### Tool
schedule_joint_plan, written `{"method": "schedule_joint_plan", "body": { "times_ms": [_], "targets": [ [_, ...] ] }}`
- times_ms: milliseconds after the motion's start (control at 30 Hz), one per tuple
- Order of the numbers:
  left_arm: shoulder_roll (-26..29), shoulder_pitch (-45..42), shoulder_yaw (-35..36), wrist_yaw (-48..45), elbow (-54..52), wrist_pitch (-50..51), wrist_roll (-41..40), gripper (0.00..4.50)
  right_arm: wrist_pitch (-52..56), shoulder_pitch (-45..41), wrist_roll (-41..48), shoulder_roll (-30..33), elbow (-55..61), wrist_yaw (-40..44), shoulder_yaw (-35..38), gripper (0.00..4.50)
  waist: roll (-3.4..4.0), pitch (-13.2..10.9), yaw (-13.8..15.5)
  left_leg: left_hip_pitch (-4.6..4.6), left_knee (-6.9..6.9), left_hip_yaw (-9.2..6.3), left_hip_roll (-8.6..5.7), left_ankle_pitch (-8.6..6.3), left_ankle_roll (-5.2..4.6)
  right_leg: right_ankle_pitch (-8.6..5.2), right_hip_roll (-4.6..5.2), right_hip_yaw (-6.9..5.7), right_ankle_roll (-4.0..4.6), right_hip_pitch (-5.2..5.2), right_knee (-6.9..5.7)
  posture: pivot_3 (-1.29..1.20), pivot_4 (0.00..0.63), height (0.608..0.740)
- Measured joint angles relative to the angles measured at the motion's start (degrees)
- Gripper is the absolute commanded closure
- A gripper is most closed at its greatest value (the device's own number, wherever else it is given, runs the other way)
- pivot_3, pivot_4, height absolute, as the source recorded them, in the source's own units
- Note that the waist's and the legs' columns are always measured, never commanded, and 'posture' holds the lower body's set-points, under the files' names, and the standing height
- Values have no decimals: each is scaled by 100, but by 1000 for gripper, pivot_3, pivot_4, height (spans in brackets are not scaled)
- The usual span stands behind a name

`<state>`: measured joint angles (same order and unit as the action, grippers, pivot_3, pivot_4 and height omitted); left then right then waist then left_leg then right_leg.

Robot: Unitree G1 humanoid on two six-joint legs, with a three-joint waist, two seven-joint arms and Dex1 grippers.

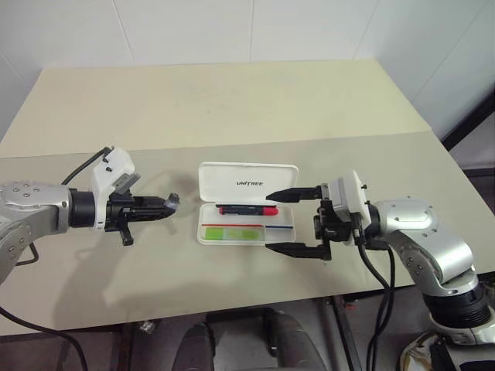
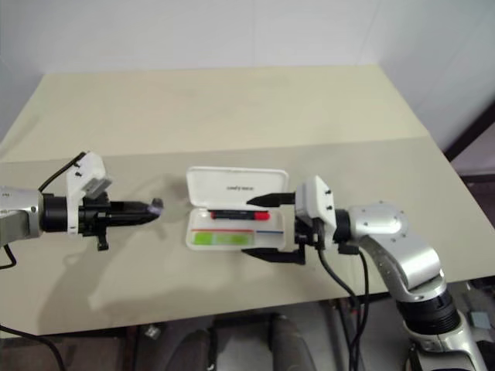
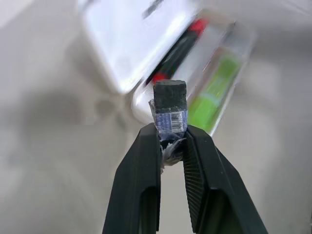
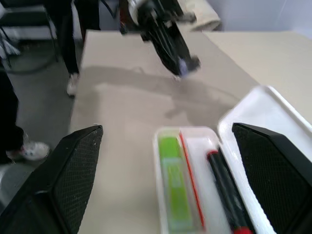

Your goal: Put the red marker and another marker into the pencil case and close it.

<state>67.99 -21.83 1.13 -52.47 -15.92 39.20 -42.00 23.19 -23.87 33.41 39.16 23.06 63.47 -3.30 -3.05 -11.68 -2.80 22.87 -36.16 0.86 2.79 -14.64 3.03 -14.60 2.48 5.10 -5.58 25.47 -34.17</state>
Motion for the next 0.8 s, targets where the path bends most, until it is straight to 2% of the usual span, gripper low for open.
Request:
{"method": "schedule_joint_plan", "body": {
  "times_ms": [333,567,800],
  "targets": [
    [-1466,-1721,-1594,-1737,825,-1357,1705,4120,253,928,156,671,388,-140,884,0,1,0,126,15,-39,-7,-2,1,-12,15,-10,8,-31,0,-25,0,150,740],
    [-2770,-2916,-2390,-2097,1922,-1796,2673,4120,443,1881,183,872,643,-442,1542,0,0,-1,122,33,-111,-5,-7,0,-39,27,-15,31,-54,-6,-40,0,150,740],
    [-3461,-3478,-2730,-2355,2647,-1946,3286,4120,476,2245,187,889,836,-729,1773,0,2,-1,58,14,-111,5,-9,15,-63,39,-24,54,-52,-7,-57,0,150,740]
  ]
}}
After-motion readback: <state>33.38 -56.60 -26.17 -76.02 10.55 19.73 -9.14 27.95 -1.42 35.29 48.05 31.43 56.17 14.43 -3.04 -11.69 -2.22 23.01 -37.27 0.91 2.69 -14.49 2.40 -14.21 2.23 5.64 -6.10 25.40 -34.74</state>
